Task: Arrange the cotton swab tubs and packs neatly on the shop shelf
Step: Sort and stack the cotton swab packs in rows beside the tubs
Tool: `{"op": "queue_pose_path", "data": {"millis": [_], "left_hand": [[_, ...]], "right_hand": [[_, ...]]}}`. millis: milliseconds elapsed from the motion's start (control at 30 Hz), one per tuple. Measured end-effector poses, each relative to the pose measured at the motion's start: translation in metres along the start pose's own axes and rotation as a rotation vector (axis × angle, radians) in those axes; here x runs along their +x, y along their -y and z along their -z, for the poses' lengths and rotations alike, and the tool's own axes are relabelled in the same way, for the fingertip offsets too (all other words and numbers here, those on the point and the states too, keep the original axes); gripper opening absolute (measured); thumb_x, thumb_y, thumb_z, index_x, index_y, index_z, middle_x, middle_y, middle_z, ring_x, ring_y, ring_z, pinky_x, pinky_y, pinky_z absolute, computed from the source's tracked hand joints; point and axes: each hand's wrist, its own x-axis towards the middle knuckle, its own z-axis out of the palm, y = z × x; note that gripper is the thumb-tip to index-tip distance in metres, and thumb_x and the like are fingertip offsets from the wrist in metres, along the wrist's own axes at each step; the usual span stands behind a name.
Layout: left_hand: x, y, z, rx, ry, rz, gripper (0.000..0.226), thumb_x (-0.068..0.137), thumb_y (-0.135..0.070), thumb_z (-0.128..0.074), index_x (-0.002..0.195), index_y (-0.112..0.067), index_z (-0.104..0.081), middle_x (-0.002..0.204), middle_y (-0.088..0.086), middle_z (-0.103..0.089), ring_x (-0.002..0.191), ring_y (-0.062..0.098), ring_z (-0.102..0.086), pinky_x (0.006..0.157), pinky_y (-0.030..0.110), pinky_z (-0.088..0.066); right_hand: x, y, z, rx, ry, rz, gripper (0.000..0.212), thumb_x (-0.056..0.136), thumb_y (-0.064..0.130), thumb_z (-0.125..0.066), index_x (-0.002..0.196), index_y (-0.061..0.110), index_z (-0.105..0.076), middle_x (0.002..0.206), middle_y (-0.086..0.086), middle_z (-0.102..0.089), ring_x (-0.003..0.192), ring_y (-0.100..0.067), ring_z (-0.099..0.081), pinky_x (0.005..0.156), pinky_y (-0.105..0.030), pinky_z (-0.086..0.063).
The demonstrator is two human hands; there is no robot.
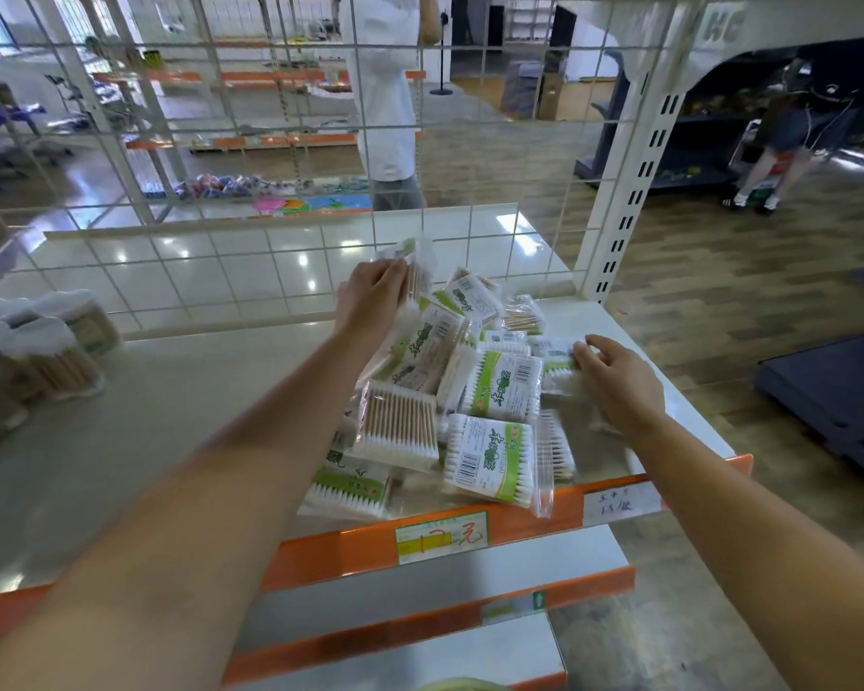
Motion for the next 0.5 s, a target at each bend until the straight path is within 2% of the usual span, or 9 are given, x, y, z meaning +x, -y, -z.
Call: {"op": "queue_pose_path", "data": {"millis": [67,167,267,333,400,433,500], "left_hand": [[0.003,-0.003,-0.002,0.065,-0.004,-0.023,0.036,0.097,-0.035,-0.039,0.069,-0.022,-0.057,0.067,-0.005,-0.049,0.071,0.016,-0.046,0.065,0.028,-0.032],[0.007,-0.009,-0.005,0.151,0.016,-0.045,0.038,0.096,-0.035,-0.038,0.063,-0.024,-0.054,0.07,-0.002,-0.054,0.085,0.025,-0.05,0.071,0.036,-0.035],[0.011,-0.015,-0.007,0.196,0.051,-0.103,0.033,0.094,-0.036,-0.041,0.074,-0.02,-0.063,0.081,0.007,-0.061,0.097,0.036,-0.053,0.083,0.044,-0.044],[0.013,-0.018,-0.009,0.231,0.09,-0.149,0.033,0.092,-0.036,-0.041,0.075,-0.022,-0.065,0.075,0.0,-0.062,0.097,0.033,-0.055,0.08,0.039,-0.046],[0.013,-0.023,-0.012,0.298,0.135,-0.206,0.032,0.092,-0.037,-0.039,0.075,-0.028,-0.065,0.076,-0.007,-0.061,0.1,0.028,-0.055,0.089,0.04,-0.045],[0.011,-0.028,-0.015,0.352,0.167,-0.223,0.03,0.094,-0.036,-0.039,0.088,-0.03,-0.067,0.085,-0.007,-0.059,0.106,0.026,-0.051,0.093,0.039,-0.043],[0.004,-0.037,-0.024,0.492,0.218,-0.245,0.034,0.097,-0.034,-0.037,0.116,-0.022,-0.063,0.101,-0.001,-0.047,0.114,0.023,-0.04,0.095,0.035,-0.035]], "right_hand": [[0.0,0.0,0.001,0.004,-0.001,0.002,0.032,0.094,0.041,-0.041,0.109,0.02,-0.061,0.094,-0.003,-0.062,0.089,-0.023,-0.055,0.082,-0.036,-0.042],[0.0,0.0,0.0,0.008,-0.002,0.01,0.031,0.094,0.04,-0.041,0.109,0.021,-0.061,0.095,-0.003,-0.062,0.088,-0.022,-0.055,0.08,-0.036,-0.042],[0.001,-0.001,0.0,0.004,-0.008,0.006,0.03,0.094,0.041,-0.041,0.109,0.023,-0.061,0.096,-0.001,-0.063,0.091,-0.024,-0.056,0.08,-0.036,-0.041],[0.002,-0.001,-0.001,0.016,-0.013,0.008,0.03,0.094,0.04,-0.041,0.107,0.023,-0.062,0.098,-0.004,-0.065,0.09,-0.024,-0.057,0.079,-0.036,-0.042],[0.001,0.0,-0.001,0.014,-0.024,0.006,0.031,0.094,0.038,-0.042,0.106,0.018,-0.062,0.099,-0.008,-0.066,0.089,-0.025,-0.057,0.079,-0.036,-0.042],[0.001,0.0,-0.001,0.002,-0.03,0.0,0.031,0.094,0.037,-0.042,0.106,0.016,-0.062,0.099,-0.009,-0.066,0.089,-0.025,-0.056,0.079,-0.036,-0.042],[0.002,0.0,-0.001,-0.013,-0.034,-0.01,0.03,0.093,0.038,-0.042,0.105,0.018,-0.063,0.1,-0.008,-0.066,0.087,-0.023,-0.054,0.076,-0.034,-0.04]]}}
